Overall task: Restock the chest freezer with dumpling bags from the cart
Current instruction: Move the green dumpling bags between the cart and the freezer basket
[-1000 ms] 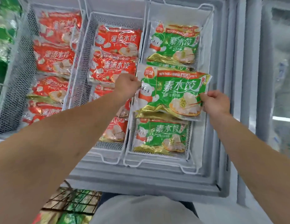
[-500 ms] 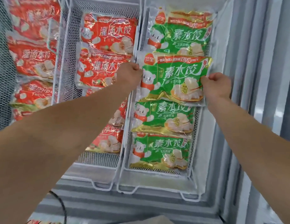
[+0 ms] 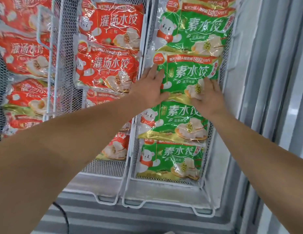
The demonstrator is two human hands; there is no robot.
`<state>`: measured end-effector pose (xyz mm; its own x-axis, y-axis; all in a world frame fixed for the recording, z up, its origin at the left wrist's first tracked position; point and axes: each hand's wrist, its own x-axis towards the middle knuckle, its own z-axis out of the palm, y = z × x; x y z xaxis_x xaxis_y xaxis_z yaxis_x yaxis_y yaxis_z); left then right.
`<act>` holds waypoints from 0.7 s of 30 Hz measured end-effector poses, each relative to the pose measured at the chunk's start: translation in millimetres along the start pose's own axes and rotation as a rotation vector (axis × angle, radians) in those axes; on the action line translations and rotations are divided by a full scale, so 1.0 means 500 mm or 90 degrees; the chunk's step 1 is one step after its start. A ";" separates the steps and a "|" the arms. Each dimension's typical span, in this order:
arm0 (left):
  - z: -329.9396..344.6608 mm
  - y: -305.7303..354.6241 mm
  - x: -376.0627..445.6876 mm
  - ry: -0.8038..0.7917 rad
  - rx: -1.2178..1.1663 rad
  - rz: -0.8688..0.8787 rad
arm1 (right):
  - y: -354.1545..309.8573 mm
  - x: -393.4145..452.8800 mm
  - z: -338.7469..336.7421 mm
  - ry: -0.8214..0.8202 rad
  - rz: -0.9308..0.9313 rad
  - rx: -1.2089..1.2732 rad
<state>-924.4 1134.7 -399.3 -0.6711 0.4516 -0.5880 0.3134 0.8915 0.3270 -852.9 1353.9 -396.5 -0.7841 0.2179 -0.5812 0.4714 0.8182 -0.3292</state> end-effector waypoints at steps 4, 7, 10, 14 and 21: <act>0.013 -0.003 0.005 -0.025 0.110 0.024 | 0.020 -0.009 0.019 -0.002 0.011 0.008; 0.012 -0.006 0.010 0.006 0.190 0.016 | 0.013 0.005 0.018 0.003 0.018 0.017; 0.011 -0.014 0.011 0.005 0.195 -0.003 | 0.003 0.016 0.011 -0.002 0.021 0.008; 0.009 -0.008 0.008 0.002 0.186 -0.011 | -0.001 0.012 0.003 -0.015 0.028 -0.020; -0.039 -0.003 -0.042 0.034 0.102 0.011 | -0.027 -0.069 -0.046 0.037 -0.029 -0.038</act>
<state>-923.7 1123.2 -373.0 -0.6983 0.4685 -0.5412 0.4254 0.8797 0.2127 -841.2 1347.6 -354.9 -0.8274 0.2085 -0.5215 0.4105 0.8583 -0.3080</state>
